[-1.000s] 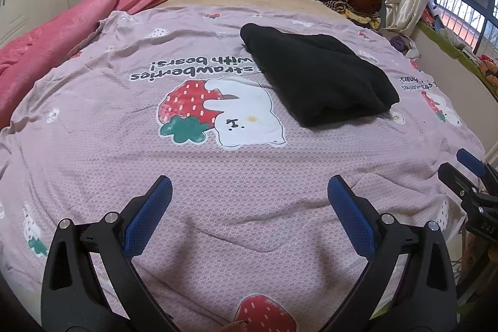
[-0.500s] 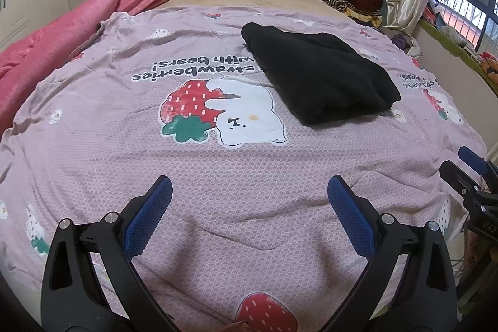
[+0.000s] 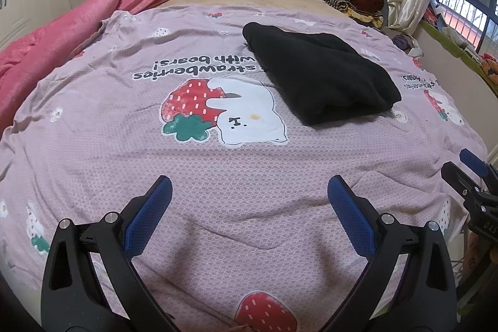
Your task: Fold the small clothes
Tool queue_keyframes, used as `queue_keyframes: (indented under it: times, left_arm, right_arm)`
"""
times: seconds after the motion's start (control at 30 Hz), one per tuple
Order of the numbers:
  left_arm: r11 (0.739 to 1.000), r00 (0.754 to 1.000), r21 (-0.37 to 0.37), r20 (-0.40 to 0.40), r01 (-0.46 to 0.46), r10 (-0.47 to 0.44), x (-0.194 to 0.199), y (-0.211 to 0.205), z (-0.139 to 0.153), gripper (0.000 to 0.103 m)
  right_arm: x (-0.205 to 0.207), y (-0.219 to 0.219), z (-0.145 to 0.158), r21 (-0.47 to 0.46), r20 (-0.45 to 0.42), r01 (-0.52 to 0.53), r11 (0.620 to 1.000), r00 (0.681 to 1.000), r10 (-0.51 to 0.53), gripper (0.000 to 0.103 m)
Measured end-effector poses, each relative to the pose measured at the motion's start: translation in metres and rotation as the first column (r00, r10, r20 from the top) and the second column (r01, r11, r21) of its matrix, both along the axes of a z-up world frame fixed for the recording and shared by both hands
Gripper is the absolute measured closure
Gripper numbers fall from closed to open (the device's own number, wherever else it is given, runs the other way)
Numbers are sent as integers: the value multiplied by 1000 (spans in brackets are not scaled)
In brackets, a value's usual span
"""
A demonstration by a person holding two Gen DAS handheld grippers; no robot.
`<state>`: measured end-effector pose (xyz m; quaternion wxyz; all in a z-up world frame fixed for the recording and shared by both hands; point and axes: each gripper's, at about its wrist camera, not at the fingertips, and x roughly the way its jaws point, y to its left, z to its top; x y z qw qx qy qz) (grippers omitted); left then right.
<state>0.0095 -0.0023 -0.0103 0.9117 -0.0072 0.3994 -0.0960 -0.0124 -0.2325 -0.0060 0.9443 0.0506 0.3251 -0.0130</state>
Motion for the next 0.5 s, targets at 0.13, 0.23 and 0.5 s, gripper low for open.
queue_keyframes:
  times: [0.13,0.23,0.5]
  left_arm:
    - [999,998,-17,-48,-33,32,5,8,-11,10]
    - [996,993,-16,-76,-90,89,12,23,-15,9]
    - [872,865,17,-119,-489,488,65,210,0,10]
  right_arm:
    - [-12,-22,5,8,10,108,994,994,-108,4]
    - [-31,-64,7,17,15,261,965,965,-261,4]
    - [-141,-290,-48,-122,-135,844,522,507,-851,4]
